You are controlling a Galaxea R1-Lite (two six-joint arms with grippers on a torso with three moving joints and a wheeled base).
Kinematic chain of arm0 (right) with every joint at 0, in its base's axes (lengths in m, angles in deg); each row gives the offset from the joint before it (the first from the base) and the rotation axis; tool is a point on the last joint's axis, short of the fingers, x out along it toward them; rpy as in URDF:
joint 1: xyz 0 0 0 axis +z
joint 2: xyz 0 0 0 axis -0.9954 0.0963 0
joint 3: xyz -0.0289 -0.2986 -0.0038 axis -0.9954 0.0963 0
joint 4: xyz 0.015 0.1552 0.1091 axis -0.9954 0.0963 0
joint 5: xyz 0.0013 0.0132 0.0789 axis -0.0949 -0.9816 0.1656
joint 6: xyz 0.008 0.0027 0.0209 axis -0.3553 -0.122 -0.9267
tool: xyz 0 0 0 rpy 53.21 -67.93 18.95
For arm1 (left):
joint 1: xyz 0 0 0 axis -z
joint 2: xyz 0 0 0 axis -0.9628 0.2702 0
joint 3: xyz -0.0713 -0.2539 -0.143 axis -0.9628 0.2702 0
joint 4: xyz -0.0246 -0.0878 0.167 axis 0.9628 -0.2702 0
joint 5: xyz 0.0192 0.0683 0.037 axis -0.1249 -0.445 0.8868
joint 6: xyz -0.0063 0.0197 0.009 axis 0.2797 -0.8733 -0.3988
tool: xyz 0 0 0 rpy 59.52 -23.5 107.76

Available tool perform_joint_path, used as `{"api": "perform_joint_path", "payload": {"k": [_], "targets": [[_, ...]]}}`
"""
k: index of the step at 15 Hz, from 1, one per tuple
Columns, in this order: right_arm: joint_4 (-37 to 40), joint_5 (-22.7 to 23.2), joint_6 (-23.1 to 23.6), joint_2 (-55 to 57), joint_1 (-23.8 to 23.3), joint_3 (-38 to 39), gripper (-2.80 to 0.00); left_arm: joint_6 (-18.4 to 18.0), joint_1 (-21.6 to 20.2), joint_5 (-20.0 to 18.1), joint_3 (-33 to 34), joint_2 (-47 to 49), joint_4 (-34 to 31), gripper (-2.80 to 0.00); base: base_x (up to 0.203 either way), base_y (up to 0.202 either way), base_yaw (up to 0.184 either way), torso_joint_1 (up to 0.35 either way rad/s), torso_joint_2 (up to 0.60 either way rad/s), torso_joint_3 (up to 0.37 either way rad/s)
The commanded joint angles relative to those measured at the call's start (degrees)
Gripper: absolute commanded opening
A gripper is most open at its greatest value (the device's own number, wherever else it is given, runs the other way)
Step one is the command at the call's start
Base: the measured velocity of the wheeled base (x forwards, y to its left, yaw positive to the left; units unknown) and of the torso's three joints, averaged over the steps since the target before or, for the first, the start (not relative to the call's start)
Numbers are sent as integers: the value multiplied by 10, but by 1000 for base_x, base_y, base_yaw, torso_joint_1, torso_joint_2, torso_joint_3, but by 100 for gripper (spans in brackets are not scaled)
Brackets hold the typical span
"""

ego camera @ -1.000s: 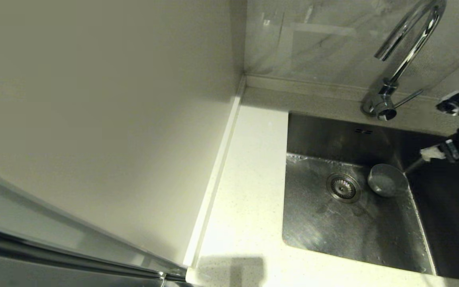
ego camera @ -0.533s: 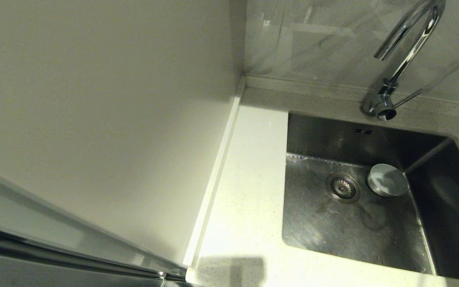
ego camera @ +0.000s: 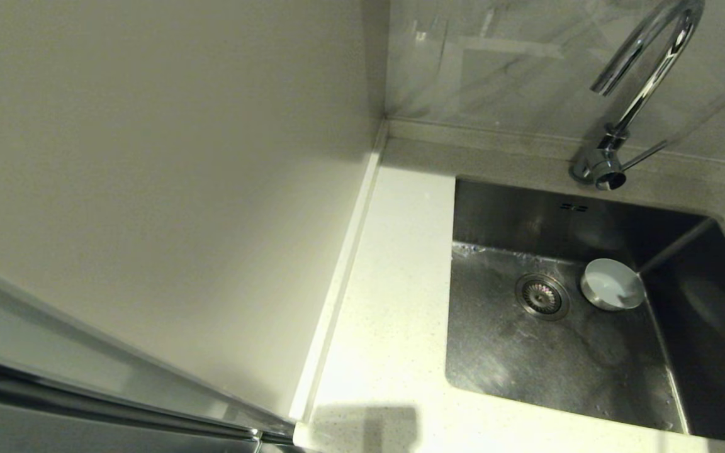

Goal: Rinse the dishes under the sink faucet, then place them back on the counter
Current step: Put a bowl into the sink

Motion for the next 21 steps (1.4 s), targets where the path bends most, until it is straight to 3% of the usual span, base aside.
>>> {"api": "perform_joint_path", "payload": {"k": [1,5,11,16,18,21], "targets": [[-16,-1,-9,56,-2,-1,0,0,0,0,2,0,0,-280,0,0,0,0,0,0],[-84,-7,-13,117,-2,-13,0,0,0,0,2,0,0,-280,0,0,0,0,0,0],[-87,-41,-32,184,-15,-82,0,0,0,0,2,0,0,-280,0,0,0,0,0,0],[-85,-48,-39,196,-36,-88,0,0,0,0,2,0,0,-280,0,0,0,0,0,0],[-63,-48,-94,197,-35,-92,0,0,0,0,2,0,0,-280,0,0,0,0,0,0],[46,-29,-148,197,-31,-131,0,0,0,0,2,0,0,-280,0,0,0,0,0,0]]}}
